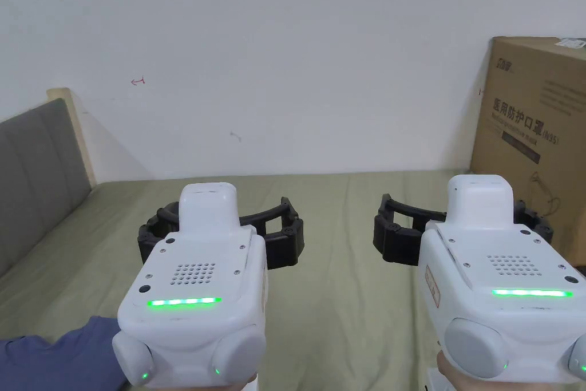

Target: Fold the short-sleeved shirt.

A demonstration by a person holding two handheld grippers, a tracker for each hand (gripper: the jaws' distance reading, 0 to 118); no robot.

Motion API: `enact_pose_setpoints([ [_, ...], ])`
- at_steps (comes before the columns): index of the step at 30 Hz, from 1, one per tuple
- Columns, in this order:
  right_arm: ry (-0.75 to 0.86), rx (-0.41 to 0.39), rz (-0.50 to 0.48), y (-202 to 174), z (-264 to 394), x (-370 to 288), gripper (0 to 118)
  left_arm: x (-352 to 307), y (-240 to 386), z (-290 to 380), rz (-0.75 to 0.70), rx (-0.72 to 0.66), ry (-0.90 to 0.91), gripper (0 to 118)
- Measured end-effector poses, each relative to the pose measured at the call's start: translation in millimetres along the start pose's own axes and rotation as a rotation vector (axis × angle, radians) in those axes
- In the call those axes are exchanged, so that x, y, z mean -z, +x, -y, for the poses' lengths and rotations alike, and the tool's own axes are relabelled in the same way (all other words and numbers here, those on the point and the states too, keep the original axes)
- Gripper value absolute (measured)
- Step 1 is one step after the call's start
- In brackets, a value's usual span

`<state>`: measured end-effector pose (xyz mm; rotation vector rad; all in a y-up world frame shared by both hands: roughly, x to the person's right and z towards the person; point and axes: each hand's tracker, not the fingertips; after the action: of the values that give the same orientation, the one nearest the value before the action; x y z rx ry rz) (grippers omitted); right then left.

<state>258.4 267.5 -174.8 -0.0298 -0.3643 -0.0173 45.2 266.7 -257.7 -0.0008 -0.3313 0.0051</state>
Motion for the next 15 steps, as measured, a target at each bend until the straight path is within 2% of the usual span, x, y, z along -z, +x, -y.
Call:
enact_pose_setpoints([
  [15, -0.016, 0.003, 0.004, 2.4, 2.0, -0.1, 117, -0.1, 2.6, -0.6, 0.013, -0.016, -0.007, 118],
])
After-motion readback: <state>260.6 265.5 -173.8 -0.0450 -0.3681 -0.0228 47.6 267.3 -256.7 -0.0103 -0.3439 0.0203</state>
